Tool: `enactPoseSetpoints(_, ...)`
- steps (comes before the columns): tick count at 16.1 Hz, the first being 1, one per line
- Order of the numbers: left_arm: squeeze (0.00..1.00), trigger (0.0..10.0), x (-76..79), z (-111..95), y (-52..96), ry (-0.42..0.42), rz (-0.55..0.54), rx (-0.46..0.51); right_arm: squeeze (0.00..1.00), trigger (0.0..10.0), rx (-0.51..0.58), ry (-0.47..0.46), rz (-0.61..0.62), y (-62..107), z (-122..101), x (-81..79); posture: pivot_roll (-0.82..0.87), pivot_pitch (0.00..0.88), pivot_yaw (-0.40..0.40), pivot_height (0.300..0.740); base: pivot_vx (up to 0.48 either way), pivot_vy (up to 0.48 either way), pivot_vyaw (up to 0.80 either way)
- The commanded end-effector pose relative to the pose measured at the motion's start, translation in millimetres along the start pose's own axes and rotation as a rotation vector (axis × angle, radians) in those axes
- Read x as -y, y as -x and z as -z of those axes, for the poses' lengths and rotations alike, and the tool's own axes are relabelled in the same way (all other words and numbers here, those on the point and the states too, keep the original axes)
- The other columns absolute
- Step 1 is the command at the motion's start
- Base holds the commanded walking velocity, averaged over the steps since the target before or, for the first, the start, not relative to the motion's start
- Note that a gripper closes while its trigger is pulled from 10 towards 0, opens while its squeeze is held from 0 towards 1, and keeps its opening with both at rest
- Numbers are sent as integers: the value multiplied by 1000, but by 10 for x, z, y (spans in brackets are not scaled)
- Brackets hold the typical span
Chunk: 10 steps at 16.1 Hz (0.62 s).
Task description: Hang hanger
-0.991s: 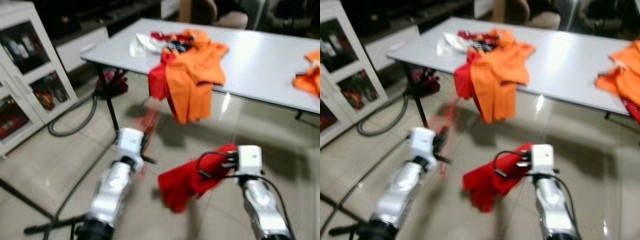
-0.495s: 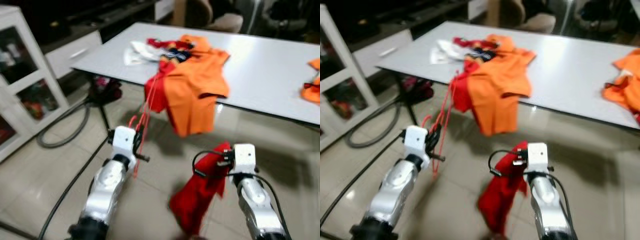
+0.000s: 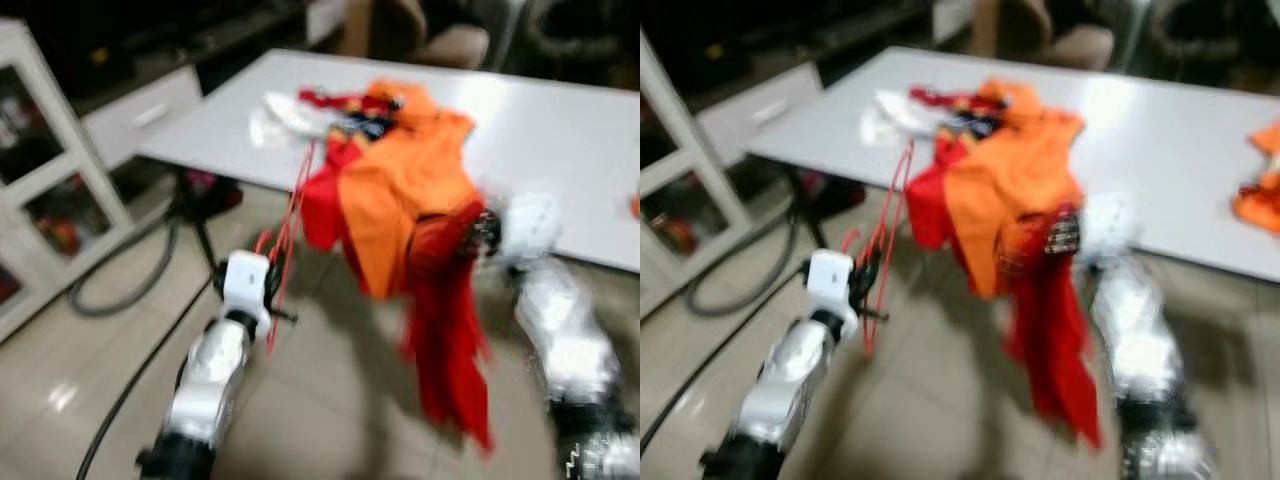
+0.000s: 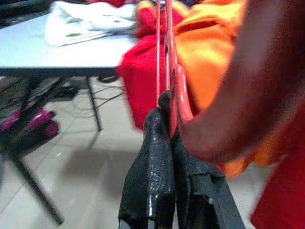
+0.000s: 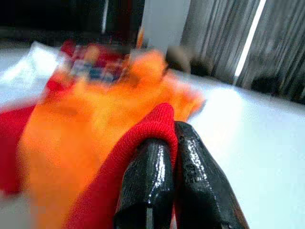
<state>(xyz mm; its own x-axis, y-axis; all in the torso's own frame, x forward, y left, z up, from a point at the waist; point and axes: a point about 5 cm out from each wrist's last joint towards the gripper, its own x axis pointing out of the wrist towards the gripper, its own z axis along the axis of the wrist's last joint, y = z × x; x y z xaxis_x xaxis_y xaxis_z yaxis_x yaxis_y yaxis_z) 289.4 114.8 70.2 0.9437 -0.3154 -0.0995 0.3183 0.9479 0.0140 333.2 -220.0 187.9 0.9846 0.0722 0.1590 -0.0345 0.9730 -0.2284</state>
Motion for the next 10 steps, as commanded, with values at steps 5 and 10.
enactPoseSetpoints(5, 0, 10000, 50, -30, -36, 6, 8, 15, 0, 10000, 266, 0, -124, -270, -1167, 162, -91, 0, 18, 740, 460, 0, 0)
enactPoseSetpoints(10, 0, 10000, 22, -41, -91, 4, -9, 15, 0, 10000, 444, 242, -102, -661, -2264, 525, -101, 0, 14, 740, 458, 0, 0)
